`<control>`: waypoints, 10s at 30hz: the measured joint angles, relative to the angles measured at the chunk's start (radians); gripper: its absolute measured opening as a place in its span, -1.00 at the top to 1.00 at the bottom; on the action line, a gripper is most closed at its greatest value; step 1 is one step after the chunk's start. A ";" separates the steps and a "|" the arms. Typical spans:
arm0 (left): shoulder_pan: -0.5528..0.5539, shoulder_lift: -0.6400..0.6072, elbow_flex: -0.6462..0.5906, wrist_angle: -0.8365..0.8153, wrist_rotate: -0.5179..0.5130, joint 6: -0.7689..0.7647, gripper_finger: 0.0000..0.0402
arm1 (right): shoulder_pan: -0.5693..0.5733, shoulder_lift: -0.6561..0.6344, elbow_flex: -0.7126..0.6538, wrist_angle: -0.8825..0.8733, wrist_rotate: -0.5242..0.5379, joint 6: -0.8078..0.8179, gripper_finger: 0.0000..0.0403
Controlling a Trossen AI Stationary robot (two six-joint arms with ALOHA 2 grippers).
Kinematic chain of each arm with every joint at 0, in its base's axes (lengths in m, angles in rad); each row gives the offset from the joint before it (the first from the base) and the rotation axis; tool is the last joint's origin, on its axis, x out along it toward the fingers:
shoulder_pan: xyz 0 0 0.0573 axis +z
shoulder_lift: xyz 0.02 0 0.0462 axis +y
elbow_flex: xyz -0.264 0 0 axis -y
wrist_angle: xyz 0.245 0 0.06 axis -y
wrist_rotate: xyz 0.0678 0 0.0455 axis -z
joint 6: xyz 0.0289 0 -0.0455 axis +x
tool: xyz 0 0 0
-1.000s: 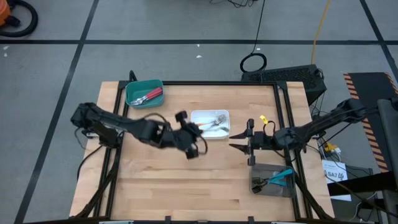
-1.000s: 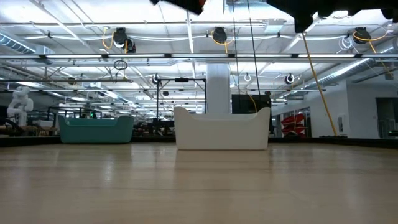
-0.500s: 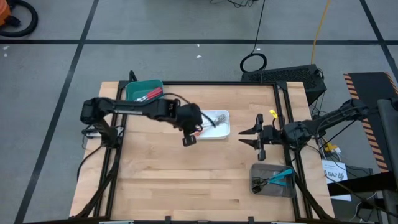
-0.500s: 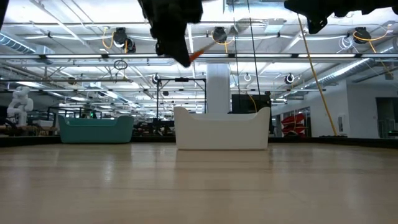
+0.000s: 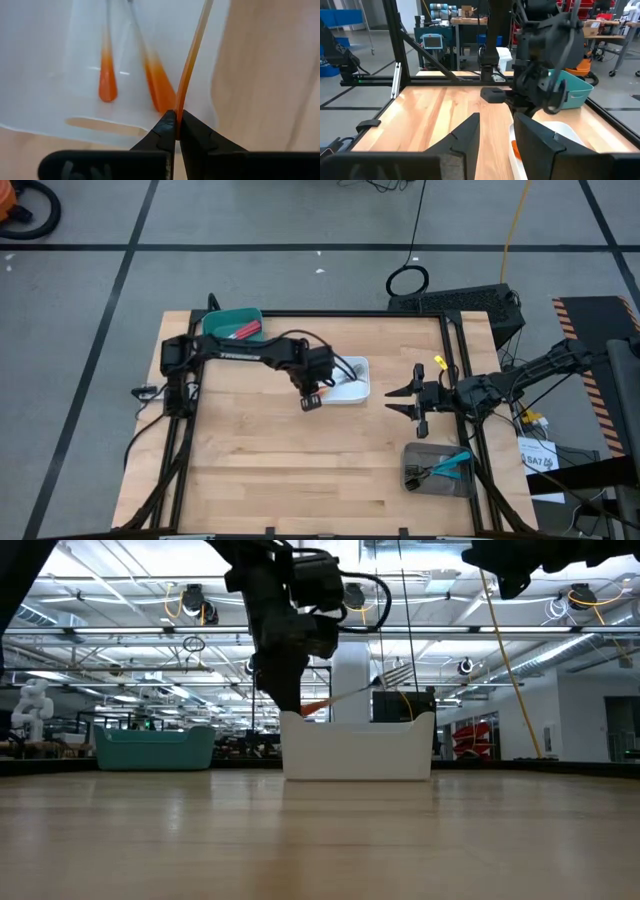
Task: Sort silverware by color (type)
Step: Put the orange fork into the white bin, then return to Home Position
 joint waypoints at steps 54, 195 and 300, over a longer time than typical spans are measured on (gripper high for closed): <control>-0.396 -0.215 -0.090 0.488 -0.473 0.133 0.81 | 0.023 0.006 0.000 -0.101 -0.008 -0.192 0.98; -0.353 -1.554 -1.479 1.017 -0.322 0.234 0.97 | -0.375 -0.622 -0.436 -0.174 -0.405 -0.365 1.00; -0.167 -1.883 -1.464 0.823 -0.137 0.205 0.97 | -0.374 -0.603 -0.436 -0.163 -0.397 -0.297 0.97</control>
